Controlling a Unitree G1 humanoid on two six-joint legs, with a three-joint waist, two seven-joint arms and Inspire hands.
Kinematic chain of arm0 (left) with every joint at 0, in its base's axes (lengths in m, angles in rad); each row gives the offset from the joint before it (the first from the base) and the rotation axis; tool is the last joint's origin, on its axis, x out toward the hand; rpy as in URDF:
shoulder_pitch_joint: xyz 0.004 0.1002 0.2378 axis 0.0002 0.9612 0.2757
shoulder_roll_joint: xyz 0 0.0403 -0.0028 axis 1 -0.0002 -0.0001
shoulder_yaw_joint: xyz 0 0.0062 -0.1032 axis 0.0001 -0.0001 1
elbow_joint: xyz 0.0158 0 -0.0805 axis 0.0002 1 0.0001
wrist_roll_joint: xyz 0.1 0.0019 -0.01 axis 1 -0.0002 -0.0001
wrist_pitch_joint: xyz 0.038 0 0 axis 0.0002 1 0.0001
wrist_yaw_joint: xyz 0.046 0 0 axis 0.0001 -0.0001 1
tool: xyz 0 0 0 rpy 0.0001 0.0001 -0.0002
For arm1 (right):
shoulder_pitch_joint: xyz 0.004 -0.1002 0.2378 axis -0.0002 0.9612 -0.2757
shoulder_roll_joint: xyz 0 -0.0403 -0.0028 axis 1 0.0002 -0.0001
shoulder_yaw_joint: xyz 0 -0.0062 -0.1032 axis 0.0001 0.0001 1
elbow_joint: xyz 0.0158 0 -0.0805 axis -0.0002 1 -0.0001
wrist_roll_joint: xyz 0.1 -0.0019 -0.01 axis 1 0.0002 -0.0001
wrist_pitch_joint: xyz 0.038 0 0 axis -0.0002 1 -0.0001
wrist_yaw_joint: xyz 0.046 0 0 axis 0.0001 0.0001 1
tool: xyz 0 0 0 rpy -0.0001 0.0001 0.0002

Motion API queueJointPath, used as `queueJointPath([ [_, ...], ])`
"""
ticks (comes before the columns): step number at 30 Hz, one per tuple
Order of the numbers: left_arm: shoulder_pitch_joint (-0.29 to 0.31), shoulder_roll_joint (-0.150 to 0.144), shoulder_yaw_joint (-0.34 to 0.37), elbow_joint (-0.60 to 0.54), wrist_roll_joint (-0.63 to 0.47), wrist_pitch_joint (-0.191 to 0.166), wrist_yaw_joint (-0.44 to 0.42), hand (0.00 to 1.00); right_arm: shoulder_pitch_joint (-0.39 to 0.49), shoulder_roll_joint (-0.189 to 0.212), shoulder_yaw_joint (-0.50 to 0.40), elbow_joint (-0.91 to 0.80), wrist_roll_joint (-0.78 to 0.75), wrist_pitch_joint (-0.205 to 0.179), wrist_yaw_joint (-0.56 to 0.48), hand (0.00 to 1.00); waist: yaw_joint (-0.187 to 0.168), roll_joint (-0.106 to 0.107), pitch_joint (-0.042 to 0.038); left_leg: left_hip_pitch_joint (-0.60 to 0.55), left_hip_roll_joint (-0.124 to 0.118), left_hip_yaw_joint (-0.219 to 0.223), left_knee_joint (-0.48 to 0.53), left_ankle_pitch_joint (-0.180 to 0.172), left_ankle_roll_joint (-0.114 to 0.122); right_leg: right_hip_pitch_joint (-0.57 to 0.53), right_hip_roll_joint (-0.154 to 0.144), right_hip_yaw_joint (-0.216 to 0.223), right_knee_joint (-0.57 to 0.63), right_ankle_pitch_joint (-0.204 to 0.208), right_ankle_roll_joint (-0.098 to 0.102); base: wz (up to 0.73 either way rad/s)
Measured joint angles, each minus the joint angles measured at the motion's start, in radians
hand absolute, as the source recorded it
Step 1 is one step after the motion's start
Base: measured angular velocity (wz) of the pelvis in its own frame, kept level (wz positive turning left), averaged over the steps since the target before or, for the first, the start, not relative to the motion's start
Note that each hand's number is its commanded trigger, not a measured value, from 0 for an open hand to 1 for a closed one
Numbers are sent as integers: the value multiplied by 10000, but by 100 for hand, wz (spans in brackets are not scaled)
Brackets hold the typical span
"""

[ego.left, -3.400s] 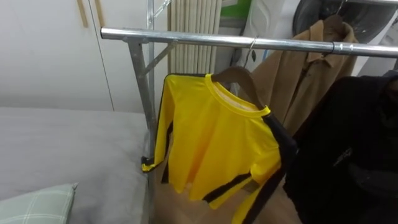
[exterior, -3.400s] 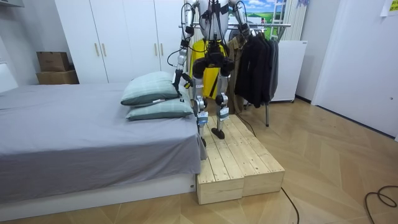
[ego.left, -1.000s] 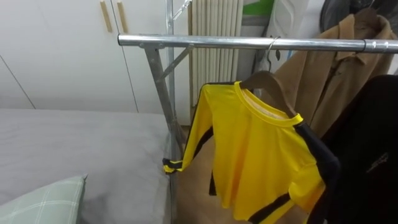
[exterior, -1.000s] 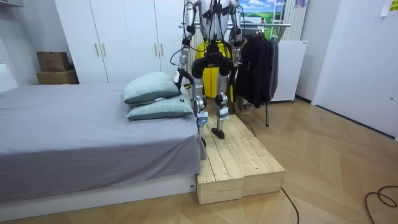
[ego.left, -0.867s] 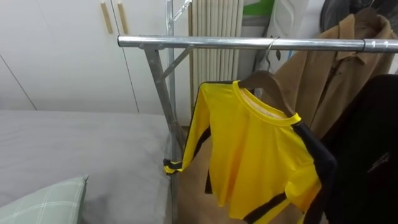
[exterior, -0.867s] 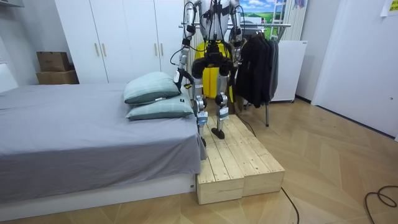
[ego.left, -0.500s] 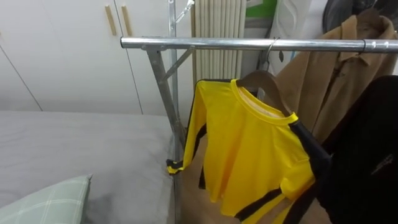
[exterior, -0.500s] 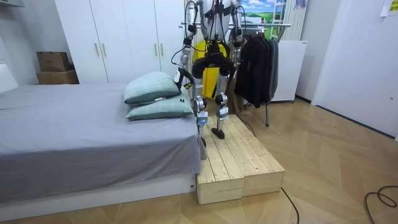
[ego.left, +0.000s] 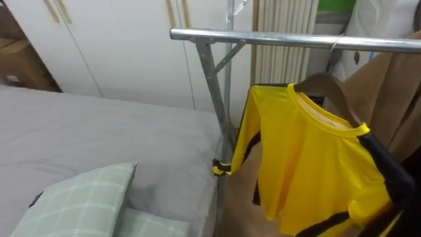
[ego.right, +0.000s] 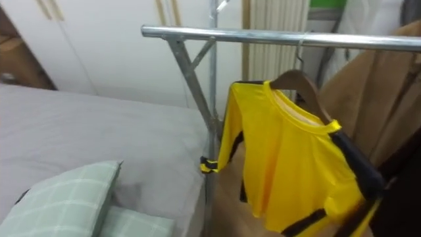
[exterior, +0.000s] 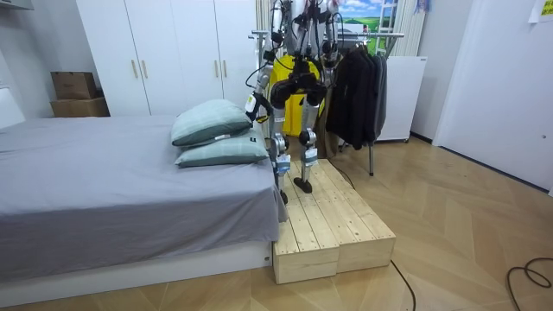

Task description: Hang clothes

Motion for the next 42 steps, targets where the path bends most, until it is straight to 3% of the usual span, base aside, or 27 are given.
queueJointPath([
  [2,0,69,-11,-168,141,0,-148,0,-11,-60,20,11,-37,-2,-32,0,-93,-3,2,-222,334,1442,532,-53,110,79,-282,-1005,5,-160,-49,141],
  [3,-4,90,-12,-178,214,0,-172,0,-28,-61,29,8,-36,-2,-42,0,-94,-2,1,-232,453,1812,739,-102,173,120,-353,-1241,13,-193,-53,133],
  [4,-9,156,-26,-178,340,8,-259,0,-48,-59,28,-4,-36,-2,-57,0,-163,9,-4,-212,603,2375,1065,-191,272,235,-480,-1767,13,-290,-44,139],
  [5,-28,214,-46,-178,461,17,-341,0,-45,-73,18,3,-26,-1,-60,0,-195,15,1,-129,643,2569,1176,-240,285,386,-611,-2283,21,-384,-27,140],
  [7,-30,219,-38,-179,731,56,-352,0,-61,-76,-38,-7,-5,6,-78,0,-212,-4,18,104,640,2806,1110,-293,259,578,-773,-2868,89,-546,50,116],
  [10,-30,249,-18,-177,742,180,-345,0,-87,-79,-47,-2,-36,27,-303,0,-198,-71,42,356,583,2804,1077,-507,224,753,-1017,-3621,400,-909,226,80],
  [11,-35,279,-9,-179,741,179,-339,0,-102,-90,-62,26,-31,26,-383,0,-191,-121,66,388,570,2806,972,-515,224,754,-1072,-3691,554,-1002,287,57],
  [14,-37,307,-5,-189,742,179,-331,0,-105,-133,-80,217,86,61,-461,0,-177,-210,69,432,419,2736,878,-543,276,788,-1238,-3899,807,-1153,347,32],
  [17,-4,406,0,-251,736,179,-328,0,172,-165,-89,247,414,212,-544,0,-240,-248,76,376,422,2630,1050,-593,356,1059,-1460,-4617,880,-1216,369,47],
  [21,-9,395,98,-347,753,173,-345,0,311,-179,-438,258,500,361,-575,0,-203,-190,3,264,399,2618,1305,-745,554,1353,-1676,-5310,932,-1233,478,60],
  [24,-20,309,73,-351,731,165,-322,0,286,-270,-467,389,523,492,-632,0,-176,-116,-51,284,250,2293,1205,-794,683,1814,-1918,-5940,937,-1258,764,66],
  [27,-14,263,133,-335,659,153,-331,0,282,-315,-642,493,241,687,-668,0,-148,-142,-93,461,-188,1598,775,-788,882,2278,-2172,-6334,1037,-1238,1102,77],
  [29,6,139,472,-277,592,145,-319,0,260,-330,-744,502,-36,818,-678,0,-175,-166,-99,463,-458,1099,635,-678,1057,2373,-2254,-5714,1119,-1155,1275,80],
  [31,0,104,505,-134,31,45,-303,0,323,-230,-916,488,-105,921,-728,0,-189,-298,-89,619,-766,412,495,-601,1262,2353,-2047,-3283,1350,-1042,1451,105],
  [32,29,103,520,-82,-152,11,-301,0,318,-202,-928,455,-132,925,-769,0,-125,-314,-85,684,-827,196,465,-603,1279,2311,-1979,-2778,1479,-999,1470,82],
  [34,108,106,715,81,-582,6,-258,0,285,-194,-930,443,-219,947,-814,0,-87,-261,-62,866,-855,-652,368,-623,1357,2186,-1535,-1174,1333,-983,1564,82],
  [35,122,111,771,152,-619,8,-241,0,272,-193,-930,434,-219,981,-850,0,-58,-278,-59,865,-858,-843,308,-597,1389,2077,-1421,-870,1065,-966,1588,90],
  [36,174,157,907,252,-615,30,-241,0,261,-170,-934,427,-210,1028,-918,0,-50,-304,-62,864,-886,-1159,245,-509,1315,1870,-1222,-427,299,-701,1616,83],
  [37,296,283,1087,251,-605,41,-263,0,242,-61,-997,430,-234,1032,-1008,0,-44,-578,9,831,-1065,-1409,274,-485,1261,1728,-1216,12,-437,210,1733,97],
  [38,354,280,1169,316,-617,100,-247,0,274,-1,-1142,459,-254,1052,-1087,0,-106,-594,-2,805,-1077,-1658,389,-533,1226,1791,-1178,46,-375,257,1690,83],
  [39,515,274,1169,328,-595,190,-221,0,271,20,-1237,457,-343,1126,-1211,0,-38,-704,-74,739,-1089,-1785,455,-592,1183,1969,-1150,-116,-629,136,1673,62],
  [42,587,202,1159,366,-592,447,-262,0,58,-30,-1203,445,-690,1148,-1205,0,146,-621,-66,566,-1132,-2137,626,-671,1140,2286,-1065,-424,-887,25,1663,42],
])
